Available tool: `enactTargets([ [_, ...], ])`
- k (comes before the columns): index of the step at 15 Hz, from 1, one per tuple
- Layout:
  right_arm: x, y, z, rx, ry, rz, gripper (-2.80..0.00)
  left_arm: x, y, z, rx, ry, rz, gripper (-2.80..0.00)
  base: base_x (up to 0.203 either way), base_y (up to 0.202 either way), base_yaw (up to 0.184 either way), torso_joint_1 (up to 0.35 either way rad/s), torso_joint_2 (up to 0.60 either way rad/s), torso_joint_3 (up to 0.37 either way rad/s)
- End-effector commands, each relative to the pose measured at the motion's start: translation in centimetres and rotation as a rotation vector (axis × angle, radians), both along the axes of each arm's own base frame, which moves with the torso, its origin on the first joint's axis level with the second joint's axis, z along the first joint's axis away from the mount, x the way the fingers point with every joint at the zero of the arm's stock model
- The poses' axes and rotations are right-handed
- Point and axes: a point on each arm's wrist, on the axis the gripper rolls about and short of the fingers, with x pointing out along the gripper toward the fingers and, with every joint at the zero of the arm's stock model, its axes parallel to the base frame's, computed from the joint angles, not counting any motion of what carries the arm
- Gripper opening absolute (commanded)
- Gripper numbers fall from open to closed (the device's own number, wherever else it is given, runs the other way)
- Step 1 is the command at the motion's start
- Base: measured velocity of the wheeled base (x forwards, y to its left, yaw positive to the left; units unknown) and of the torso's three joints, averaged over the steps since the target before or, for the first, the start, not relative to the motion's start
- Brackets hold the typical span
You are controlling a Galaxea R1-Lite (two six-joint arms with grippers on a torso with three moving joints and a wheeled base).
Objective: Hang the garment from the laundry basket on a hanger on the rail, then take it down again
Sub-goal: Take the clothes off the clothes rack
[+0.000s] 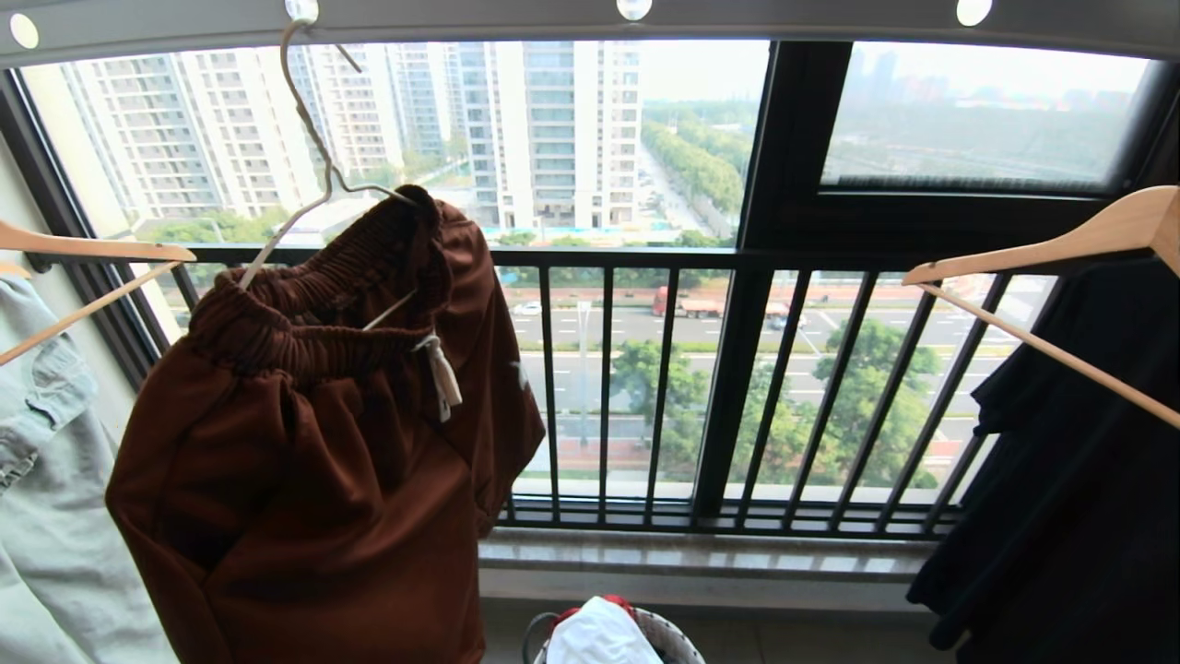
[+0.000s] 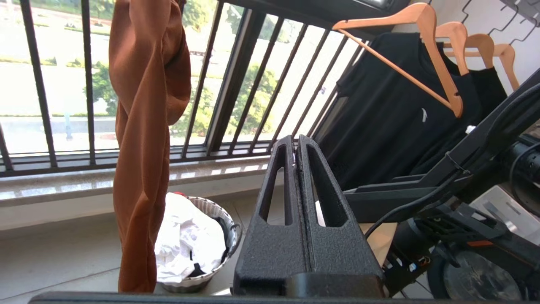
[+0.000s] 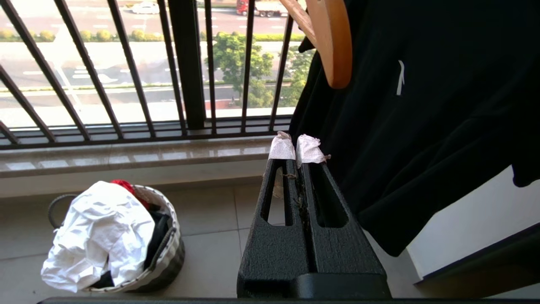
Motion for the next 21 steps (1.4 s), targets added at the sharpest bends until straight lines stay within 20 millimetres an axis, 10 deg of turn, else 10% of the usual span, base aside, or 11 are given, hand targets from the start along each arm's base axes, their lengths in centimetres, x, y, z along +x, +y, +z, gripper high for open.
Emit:
enactTargets([
  [1, 0.4, 0.1, -0.9, 0.003, -0.005, 0.024, -2.80, -0.2, -0.9, -0.6, 0.002, 0.001, 0.045, -2.80, 0.000, 0.000, 0.000, 0.000, 0.00, 0.000],
  [8, 2.8, 0.4, -4.6, -0.003, 0.016, 0.008, -2.80, 2.3, 0.1, -9.9, 0.136, 0.053, 0.148, -2.80, 0.000, 0.000, 0.000, 0.000, 0.00, 0.000],
  [13, 1.9, 0.7, -4.5, -0.085, -0.013, -0.054, -2.80, 5.8, 0.6, -12.7, 0.253, -0.006, 0.384, -2.80, 0.000, 0.000, 0.000, 0.000, 0.00, 0.000],
  [21, 2.1, 1.5, -11.3, -0.017, -0.160, 0.300, -2.80, 10.0, 0.8, -18.2, 0.372, -0.058, 0.513, -2.80, 0.000, 0.000, 0.000, 0.000, 0.00, 0.000],
])
